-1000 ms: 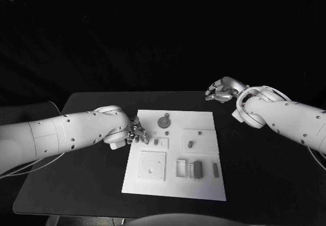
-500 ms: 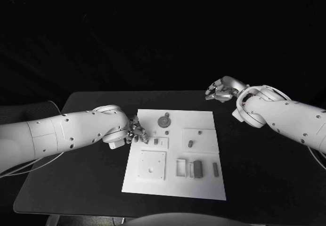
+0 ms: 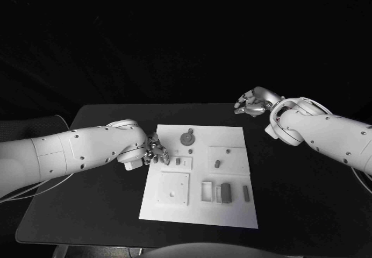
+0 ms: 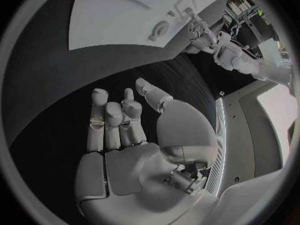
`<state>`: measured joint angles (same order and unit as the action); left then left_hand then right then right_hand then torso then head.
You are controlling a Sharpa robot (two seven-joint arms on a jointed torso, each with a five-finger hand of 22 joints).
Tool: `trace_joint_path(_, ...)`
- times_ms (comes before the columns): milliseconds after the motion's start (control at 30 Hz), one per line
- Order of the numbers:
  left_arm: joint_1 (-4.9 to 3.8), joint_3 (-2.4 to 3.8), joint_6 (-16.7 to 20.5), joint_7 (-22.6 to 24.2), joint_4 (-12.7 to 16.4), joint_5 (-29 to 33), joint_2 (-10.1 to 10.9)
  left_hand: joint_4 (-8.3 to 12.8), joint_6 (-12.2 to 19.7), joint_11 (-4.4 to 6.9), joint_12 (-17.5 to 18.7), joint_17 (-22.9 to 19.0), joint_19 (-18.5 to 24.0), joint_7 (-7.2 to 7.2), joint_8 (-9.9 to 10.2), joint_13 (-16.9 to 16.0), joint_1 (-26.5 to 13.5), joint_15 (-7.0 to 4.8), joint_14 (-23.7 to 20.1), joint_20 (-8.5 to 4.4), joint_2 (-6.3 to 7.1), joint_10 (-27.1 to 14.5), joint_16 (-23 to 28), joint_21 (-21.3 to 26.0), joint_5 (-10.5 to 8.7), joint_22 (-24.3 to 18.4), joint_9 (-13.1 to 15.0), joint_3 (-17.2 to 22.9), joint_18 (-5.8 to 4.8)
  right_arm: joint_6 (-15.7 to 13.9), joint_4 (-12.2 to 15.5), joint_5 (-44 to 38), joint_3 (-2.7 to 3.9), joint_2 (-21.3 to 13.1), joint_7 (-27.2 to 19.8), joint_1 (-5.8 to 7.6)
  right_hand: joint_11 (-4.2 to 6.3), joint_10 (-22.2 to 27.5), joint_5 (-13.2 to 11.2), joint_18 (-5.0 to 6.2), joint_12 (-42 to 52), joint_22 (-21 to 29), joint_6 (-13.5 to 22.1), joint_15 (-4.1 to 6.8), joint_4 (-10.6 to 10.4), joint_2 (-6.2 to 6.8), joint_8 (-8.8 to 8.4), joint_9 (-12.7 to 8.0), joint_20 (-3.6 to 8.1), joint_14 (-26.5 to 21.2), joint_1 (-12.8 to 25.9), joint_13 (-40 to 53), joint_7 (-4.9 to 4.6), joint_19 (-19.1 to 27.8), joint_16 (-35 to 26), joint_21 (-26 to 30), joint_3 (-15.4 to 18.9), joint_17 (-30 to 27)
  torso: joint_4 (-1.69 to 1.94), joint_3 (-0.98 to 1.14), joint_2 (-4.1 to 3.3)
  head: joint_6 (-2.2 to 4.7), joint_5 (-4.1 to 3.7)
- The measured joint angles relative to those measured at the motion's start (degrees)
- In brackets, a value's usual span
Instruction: Assemble the parts on the task board
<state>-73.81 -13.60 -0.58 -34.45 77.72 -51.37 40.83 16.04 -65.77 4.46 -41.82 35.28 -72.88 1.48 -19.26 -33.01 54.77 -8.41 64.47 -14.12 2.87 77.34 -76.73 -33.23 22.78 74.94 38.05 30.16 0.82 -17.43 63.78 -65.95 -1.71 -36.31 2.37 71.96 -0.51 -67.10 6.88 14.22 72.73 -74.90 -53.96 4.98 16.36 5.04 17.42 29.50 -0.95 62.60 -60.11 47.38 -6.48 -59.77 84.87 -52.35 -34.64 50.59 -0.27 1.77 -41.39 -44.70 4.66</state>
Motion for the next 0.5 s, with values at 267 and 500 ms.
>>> trace_joint_path(267, -0.04, 0.02, -0.75, 0.0, -0.1, 0.38, -0.07, -0.41, 0.0, -0.02, -0.29, 0.0, -0.01, 0.0, -0.03, -0.26, -0.56, 0.0, 0.0, -0.01, -0.55, 0.02, -0.27, -0.26, -0.34, 0.01, 0.0, -0.32, 0.0, 0.01, 0.01, 0.0, 0.0, -0.04, 0.0, 0.0, 0.0, -0.01, 0.0, -0.02, 0.0, 0.0, 0.0, -0.01, 0.0, 0.0, 0.0, -0.01, 0.0, 0.0, 0.0, 0.0, 0.0, 0.0, 0.0, 0.0, 0.0, 0.0, -0.01, 0.0, -0.01, -0.08, 0.04)
trace_joint_path(500, -0.07, 0.05, -0.7, 0.03, -0.27, 0.29, -0.3, -1.21, 0.0, 0.2, -0.51, 0.0, -0.09, 0.0, -0.28, -0.38, -0.93, -0.01, -0.01, -0.12, -0.93, -0.2, -0.27, -0.48, -1.71, 0.0, 0.0, -0.85, 0.0, 0.01, 0.04, 0.0, 0.02, -0.05, 0.0, 0.0, 0.05, -0.05, 0.0, -0.04, 0.0, 0.0, 0.0, -0.03, 0.0, 0.0, 0.0, -0.01, 0.0, 0.0, 0.0, 0.0, 0.0, 0.0, 0.0, 0.0, 0.0, 0.0, 0.0, -0.03, -0.01, -0.04, 0.03)
